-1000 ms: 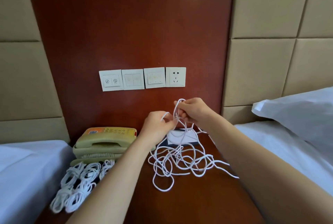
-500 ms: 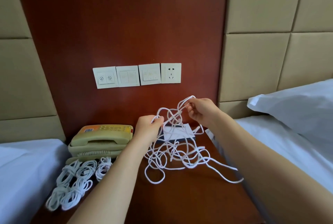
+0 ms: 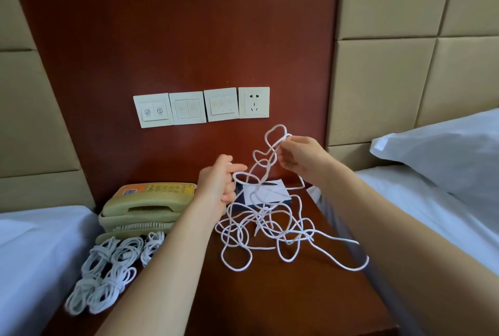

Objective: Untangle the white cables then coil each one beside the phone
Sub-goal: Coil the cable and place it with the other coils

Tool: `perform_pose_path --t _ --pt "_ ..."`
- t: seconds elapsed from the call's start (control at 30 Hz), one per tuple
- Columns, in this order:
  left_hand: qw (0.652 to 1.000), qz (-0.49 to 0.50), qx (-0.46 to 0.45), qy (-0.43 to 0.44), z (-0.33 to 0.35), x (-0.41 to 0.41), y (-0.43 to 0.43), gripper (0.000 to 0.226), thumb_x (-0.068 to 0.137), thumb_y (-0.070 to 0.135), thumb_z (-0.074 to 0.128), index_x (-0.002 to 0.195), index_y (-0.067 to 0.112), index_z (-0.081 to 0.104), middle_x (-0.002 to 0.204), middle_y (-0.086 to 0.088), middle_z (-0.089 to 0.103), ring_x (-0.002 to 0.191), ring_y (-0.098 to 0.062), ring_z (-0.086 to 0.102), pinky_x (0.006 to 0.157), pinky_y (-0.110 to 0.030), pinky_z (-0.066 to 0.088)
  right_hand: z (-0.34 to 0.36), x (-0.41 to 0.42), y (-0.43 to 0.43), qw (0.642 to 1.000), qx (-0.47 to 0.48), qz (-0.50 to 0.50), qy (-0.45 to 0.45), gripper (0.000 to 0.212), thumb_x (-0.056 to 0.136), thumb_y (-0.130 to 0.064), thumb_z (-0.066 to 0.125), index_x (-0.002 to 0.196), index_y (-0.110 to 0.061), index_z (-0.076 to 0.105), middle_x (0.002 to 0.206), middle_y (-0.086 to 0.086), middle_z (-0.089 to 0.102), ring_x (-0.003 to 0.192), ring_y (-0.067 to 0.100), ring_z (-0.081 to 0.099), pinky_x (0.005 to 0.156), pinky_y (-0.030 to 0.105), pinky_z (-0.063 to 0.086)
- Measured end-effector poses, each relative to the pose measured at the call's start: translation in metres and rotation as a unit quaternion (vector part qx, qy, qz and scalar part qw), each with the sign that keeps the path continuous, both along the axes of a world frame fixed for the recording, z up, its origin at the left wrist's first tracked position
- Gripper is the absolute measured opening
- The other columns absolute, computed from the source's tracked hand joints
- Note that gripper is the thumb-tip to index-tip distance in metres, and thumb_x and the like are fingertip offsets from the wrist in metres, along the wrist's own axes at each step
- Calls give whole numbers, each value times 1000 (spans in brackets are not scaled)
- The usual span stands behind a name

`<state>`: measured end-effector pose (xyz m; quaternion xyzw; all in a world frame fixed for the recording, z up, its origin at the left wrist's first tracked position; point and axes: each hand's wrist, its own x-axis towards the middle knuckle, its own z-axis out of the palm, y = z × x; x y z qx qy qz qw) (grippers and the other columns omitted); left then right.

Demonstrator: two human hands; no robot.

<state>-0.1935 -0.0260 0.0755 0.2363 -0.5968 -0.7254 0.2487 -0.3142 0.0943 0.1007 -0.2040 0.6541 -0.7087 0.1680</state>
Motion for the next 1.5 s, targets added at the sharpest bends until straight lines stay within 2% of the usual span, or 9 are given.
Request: perform_pose_path --t 0.13,0.3,0.53,0.73,0.9,1.07,1.2,1.4,1.5 --pt "991 9 -131 -2 13 2 0 30 95 25 51 79 5 66 36 13 25 37 -7 21 36 -19 21 10 8 -3 990 66 21 119 32 98 -15 42 69 -12 55 59 -1 53 62 10 51 66 21 45" --pt "936 -66 -338 -69 15 2 13 22 90 25 60 76 9 63 39 12 32 39 -5 31 42 -18 27 21 21 -9 997 4 21 80 22 98 -6 37 85 -4 55 56 2 47 52 9 59 58 23 53" --pt "965 63 -253 -13 -3 -6 16 33 90 24 58 60 13 50 45 5 30 49 -17 29 54 -29 24 19 27 -9 996 -65 26 48 24 98 -6 38 82 -10 56 65 6 61 67 20 70 63 28 57" --pt "971 -96 -205 -81 -19 -1 23 40 98 33 47 70 10 63 43 6 24 36 -9 24 40 -19 24 15 21 -9 997 -70 -11 34 24 98 -7 39 83 -12 57 72 8 70 67 16 71 57 21 55" --pt "969 -49 -231 -70 -27 -1 16 37 98 27 46 66 12 58 44 6 26 39 -9 26 42 -20 25 2 -1 -5 984 -115 -123 -52 22 96 -2 39 82 -11 54 66 9 68 46 10 64 42 16 46" --pt "938 21 -321 -125 -36 4 1 34 92 16 51 60 14 65 39 7 34 45 -13 35 50 -23 27 -3 -22 5 956 -216 -163 -109 21 97 2 31 111 -5 45 72 19 64 47 17 67 45 22 53" --pt "929 69 -317 -180 -50 15 -18 28 90 7 52 67 8 68 54 -1 48 53 -15 41 51 -26 31 8 -39 23 940 -247 -221 -86 22 97 5 30 87 2 49 76 22 62 42 15 64 45 22 53" --pt "927 142 -238 -252 -74 33 -55 25 90 8 55 68 2 66 48 -4 34 45 -19 28 48 -25 22 13 -61 53 933 -256 -235 -94 39 97 3 25 132 14 35 116 36 55 93 38 65 56 28 54" --pt "922 142 -217 -286 -76 32 -63 35 89 8 59 55 8 49 52 -5 35 46 -19 29 48 -26 22 9 -63 50 931 -238 -264 -83 29 95 5 26 114 9 47 106 32 62 64 25 69 48 25 53"
